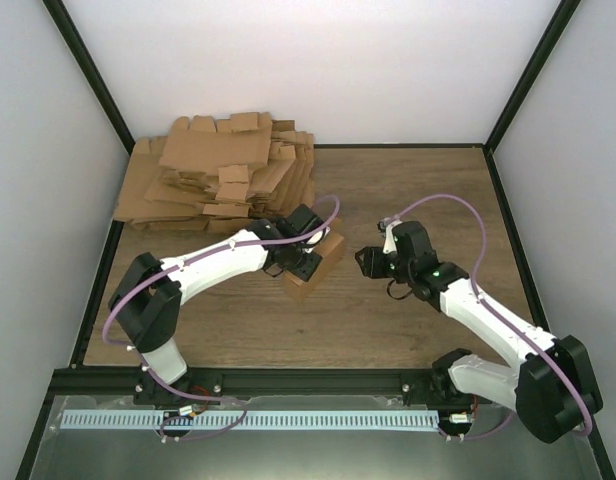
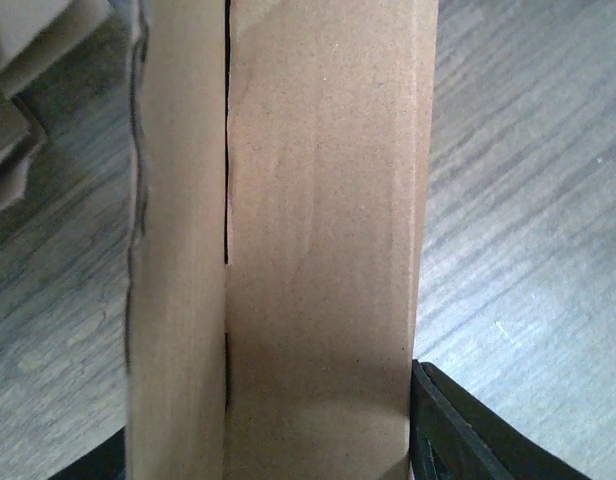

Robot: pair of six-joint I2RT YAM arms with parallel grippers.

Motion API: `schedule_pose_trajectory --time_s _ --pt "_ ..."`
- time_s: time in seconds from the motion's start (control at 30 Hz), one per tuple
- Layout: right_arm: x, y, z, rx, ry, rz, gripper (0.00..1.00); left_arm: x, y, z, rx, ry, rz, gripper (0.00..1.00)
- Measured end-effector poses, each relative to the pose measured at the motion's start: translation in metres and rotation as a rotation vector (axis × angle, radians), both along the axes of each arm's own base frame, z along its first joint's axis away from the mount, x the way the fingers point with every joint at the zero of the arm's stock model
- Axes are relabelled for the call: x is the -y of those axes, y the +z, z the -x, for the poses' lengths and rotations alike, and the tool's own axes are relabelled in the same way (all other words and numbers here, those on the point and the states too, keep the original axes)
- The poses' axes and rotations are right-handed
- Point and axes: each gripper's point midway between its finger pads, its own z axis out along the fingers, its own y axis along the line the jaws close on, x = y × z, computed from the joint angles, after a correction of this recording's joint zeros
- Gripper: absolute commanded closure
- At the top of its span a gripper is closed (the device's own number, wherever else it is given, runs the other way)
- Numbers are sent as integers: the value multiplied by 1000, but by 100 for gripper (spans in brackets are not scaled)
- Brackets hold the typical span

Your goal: Fold the paper box

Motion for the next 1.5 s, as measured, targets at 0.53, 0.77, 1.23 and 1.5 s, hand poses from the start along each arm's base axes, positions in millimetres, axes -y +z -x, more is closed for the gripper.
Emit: schedule_pose_trajectory --time_s 0.53,0.77,1.23,1.5 --pt "-26 49 16 423 410 95 42 1 0 36 -48 -219 -46 54" --pt "-30 22 -6 419 479 235 49 -5 0 43 -42 -238 -61 54" --pt "-47 15 -39 413 553 294 62 -3 -1 50 -26 -260 -83 54" --pt "-45 0 -36 358 596 301 79 -4 -2 50 -24 -259 -91 54"
